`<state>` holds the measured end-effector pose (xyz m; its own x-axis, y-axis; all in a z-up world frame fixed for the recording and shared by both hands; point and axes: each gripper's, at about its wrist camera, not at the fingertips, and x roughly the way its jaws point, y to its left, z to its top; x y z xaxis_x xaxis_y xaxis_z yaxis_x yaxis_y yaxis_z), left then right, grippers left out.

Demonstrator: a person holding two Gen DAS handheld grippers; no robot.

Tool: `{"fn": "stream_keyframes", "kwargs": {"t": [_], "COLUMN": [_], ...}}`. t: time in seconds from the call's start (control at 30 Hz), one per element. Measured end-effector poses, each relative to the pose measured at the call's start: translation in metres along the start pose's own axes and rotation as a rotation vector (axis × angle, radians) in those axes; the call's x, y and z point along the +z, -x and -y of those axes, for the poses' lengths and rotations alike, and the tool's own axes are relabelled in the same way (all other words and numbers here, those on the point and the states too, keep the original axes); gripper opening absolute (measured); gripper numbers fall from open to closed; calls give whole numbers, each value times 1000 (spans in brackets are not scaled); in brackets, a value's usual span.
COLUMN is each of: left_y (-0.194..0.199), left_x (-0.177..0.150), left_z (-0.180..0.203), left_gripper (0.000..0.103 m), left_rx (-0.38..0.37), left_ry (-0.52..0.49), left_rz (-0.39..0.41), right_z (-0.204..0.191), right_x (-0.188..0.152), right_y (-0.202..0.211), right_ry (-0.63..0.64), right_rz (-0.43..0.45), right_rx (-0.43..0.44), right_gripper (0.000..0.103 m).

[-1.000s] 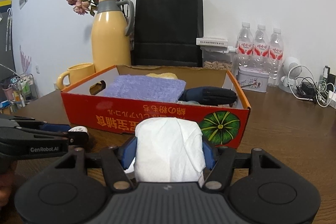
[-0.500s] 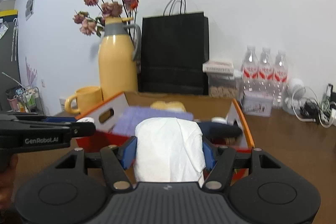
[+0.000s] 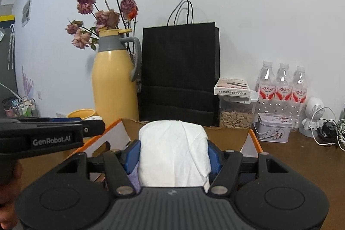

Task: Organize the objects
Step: 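Carry the tin and tissue into the box and open both tools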

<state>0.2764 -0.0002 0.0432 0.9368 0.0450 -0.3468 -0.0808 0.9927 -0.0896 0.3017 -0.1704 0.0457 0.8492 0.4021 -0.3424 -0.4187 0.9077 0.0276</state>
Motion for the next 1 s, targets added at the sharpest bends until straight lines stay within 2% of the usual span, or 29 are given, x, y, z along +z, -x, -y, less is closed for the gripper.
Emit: {"fn": "stream_keyframes", "kwargs": {"t": [0.3,0.53,0.6,0.67,0.7,0.73,0.77,0.8,0.87,0.93,1.0], "left_y": [-45,-63,-63,-64,-63,-63,-63,-62,-63,-65,-68], "left_x": [2,-3,-4,-4,-4,-5,-5,-6,-6,-5,-4], "left_z": [-7,-8,-8,-8,-8,-7,-7,-6,-7,-13,-16], "left_gripper": [40,40,40,41,43,57,78,83,103,103,103], "left_rx": [12,20,21,18,14,13,24,38,88,103,98], "left_ry": [13,-8,-13,-16,-22,-28,-33,-39,-38,-11,7], "left_rz": [-41,-69,-69,-68,-68,-66,-64,-58,-40,-38,-57], "right_z": [22,29,29,29,28,29,29,30,34,38,40], "right_x": [-2,-7,-8,-8,-9,-9,-9,-10,-9,-9,-8], "right_y": [-44,-57,-57,-58,-58,-58,-58,-58,-58,-58,-58], "right_ry": [-41,-54,-53,-49,-45,-44,-47,-53,-68,-91,-96], "right_rz": [-24,-50,-52,-52,-56,-59,-65,-69,-66,-68,-70], "right_rx": [-21,-31,-37,-46,-51,-54,-55,-63,-93,-108,-116], "right_gripper": [62,63,63,69,69,71,80,85,97,103,103]}}
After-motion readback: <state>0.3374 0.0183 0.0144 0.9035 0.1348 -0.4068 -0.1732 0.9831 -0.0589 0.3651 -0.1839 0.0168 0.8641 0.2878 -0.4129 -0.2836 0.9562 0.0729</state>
